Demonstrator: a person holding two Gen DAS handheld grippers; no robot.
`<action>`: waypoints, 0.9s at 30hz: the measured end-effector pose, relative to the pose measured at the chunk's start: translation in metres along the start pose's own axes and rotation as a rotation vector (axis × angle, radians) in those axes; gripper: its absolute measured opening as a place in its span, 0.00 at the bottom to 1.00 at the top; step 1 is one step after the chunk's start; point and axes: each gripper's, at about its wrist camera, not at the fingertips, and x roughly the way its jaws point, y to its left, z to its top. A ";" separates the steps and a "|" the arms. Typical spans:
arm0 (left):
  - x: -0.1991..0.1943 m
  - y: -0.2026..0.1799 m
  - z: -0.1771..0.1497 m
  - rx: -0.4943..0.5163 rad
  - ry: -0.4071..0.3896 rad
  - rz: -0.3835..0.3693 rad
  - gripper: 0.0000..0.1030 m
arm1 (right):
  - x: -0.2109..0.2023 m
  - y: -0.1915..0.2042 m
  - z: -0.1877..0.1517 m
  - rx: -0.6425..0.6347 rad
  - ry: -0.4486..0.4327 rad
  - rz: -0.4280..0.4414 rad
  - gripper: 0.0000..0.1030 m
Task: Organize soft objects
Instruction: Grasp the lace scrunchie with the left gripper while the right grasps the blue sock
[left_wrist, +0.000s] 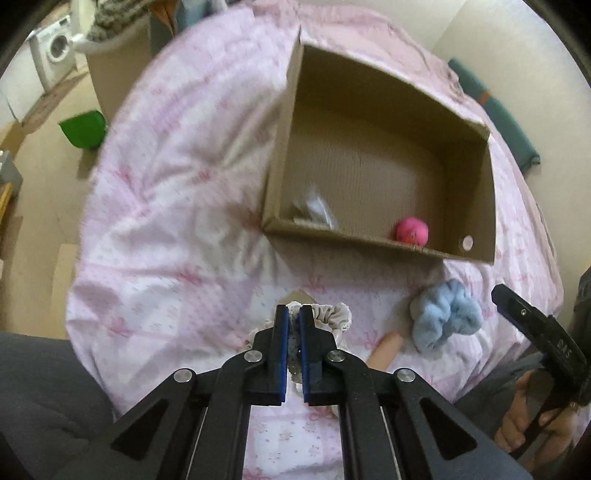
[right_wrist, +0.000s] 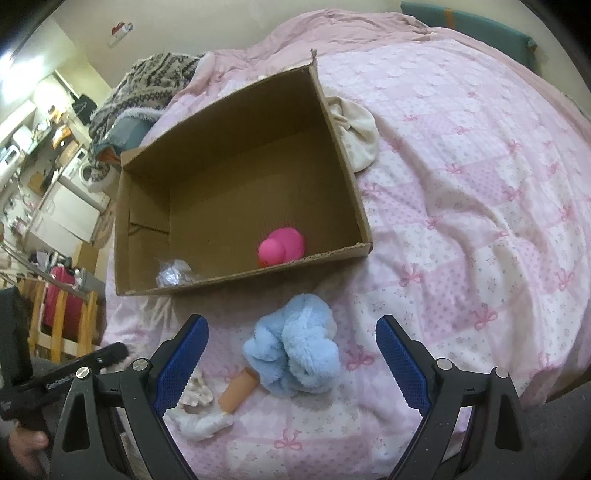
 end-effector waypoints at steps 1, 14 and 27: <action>-0.004 0.003 -0.001 -0.003 -0.014 -0.002 0.05 | 0.000 -0.004 0.001 0.019 0.003 0.009 0.95; -0.008 0.007 0.008 -0.060 -0.079 -0.012 0.05 | 0.057 0.004 -0.008 0.030 0.228 0.003 0.95; 0.003 -0.007 0.008 -0.020 -0.082 0.018 0.05 | 0.074 0.026 -0.014 -0.100 0.258 -0.077 0.28</action>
